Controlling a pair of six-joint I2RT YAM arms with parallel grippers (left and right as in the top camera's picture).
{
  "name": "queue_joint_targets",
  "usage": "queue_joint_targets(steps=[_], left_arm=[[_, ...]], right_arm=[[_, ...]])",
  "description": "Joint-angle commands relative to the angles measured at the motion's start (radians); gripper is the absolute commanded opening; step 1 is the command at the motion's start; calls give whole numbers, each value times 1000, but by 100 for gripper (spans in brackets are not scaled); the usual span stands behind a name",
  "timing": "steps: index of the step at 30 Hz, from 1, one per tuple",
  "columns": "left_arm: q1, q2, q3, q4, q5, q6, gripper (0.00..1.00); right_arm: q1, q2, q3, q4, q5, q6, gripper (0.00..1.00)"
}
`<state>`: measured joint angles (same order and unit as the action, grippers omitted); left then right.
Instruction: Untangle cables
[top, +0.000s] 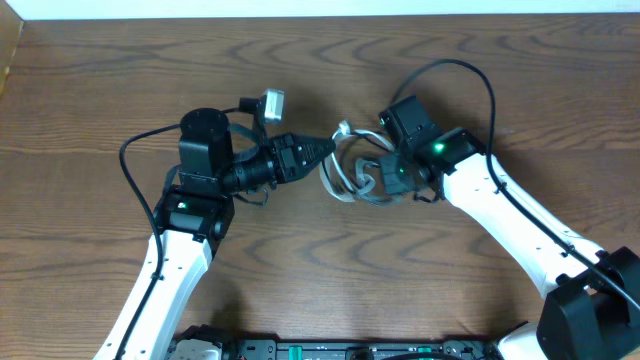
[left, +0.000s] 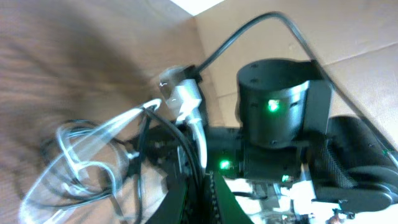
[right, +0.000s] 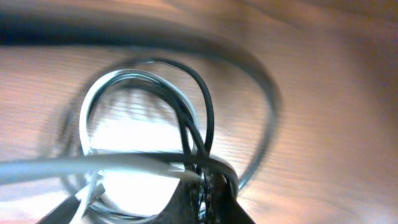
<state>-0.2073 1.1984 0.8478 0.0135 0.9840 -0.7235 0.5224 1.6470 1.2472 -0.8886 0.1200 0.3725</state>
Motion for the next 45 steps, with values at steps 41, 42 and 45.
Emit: queue_joint_targets(steps=[41,42,45], left_arm=[[-135,178,7,-369,-506,377,59],[-152,204,7,-341,-506,380,59],[-191,275,7,-272,-506,380,59]], right_arm=[[-122,-59,9,-58,-175,-14,46],[-122,-57,-5,-58,-175,-12,45],[-122,-57,-30,-60,-175,-3,43]])
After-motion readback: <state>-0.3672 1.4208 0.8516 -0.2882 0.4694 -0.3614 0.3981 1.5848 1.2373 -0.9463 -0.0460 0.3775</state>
